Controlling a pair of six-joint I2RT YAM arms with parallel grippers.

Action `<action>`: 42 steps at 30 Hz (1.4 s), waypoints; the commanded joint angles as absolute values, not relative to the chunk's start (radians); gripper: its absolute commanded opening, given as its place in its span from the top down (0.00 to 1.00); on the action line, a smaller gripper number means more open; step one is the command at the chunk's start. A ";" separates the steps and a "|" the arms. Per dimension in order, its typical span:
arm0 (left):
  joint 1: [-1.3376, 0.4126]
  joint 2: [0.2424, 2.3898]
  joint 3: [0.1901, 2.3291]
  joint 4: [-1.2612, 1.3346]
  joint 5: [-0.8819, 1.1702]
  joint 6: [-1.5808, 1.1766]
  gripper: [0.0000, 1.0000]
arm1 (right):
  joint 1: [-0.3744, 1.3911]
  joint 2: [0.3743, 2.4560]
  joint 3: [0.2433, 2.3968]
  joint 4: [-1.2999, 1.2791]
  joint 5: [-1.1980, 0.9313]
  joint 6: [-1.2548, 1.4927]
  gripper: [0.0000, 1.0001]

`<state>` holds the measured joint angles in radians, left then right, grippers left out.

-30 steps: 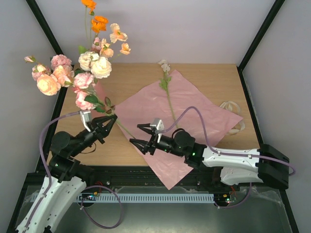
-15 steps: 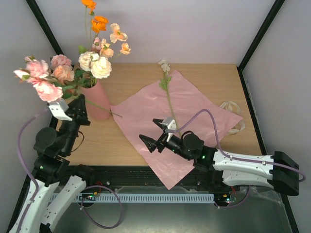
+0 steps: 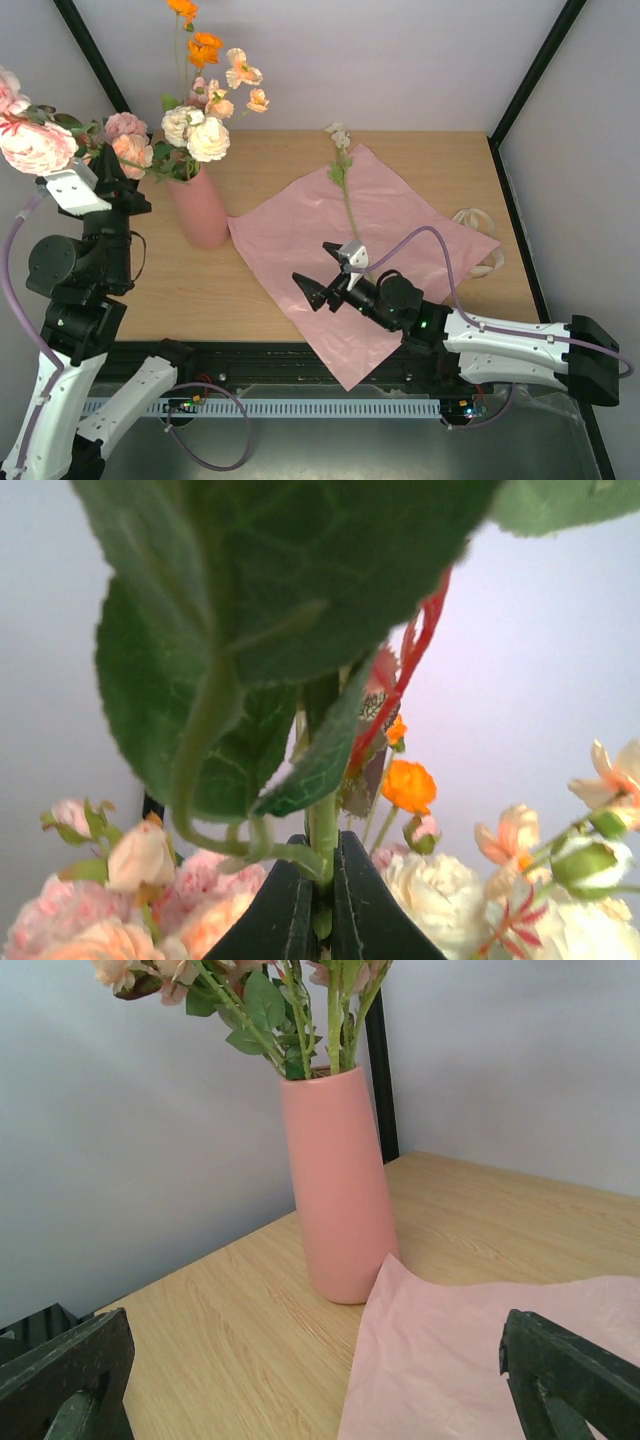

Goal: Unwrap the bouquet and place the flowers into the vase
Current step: Insert the fake flower into the vase.

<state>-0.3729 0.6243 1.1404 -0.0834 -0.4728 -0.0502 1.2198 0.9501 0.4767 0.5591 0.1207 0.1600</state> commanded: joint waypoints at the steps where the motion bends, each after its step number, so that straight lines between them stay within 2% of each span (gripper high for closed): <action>1: -0.377 0.666 1.185 0.011 -0.543 0.075 0.98 | 1.226 0.925 0.472 0.546 0.149 0.146 0.01; 16: -0.377 0.777 1.120 0.034 -0.483 0.092 0.98 | 1.226 0.913 0.482 0.522 0.140 0.148 0.01; 27: -0.348 0.845 1.009 -0.027 -0.415 0.015 0.96 | 1.225 0.955 0.572 0.325 0.338 0.205 0.01; 35: -0.298 0.869 0.998 -0.121 -0.347 -0.086 0.91 | 1.225 0.973 0.572 0.318 0.303 0.195 0.01; 42: -0.272 0.891 0.953 -0.166 -0.279 -0.113 0.91 | 1.226 0.990 0.587 0.283 0.311 0.193 0.01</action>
<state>-0.2859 0.8722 0.9737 -0.0933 -0.3550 -0.0647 1.2198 0.9833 0.5491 0.3183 0.2890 0.1947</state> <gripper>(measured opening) 0.095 0.986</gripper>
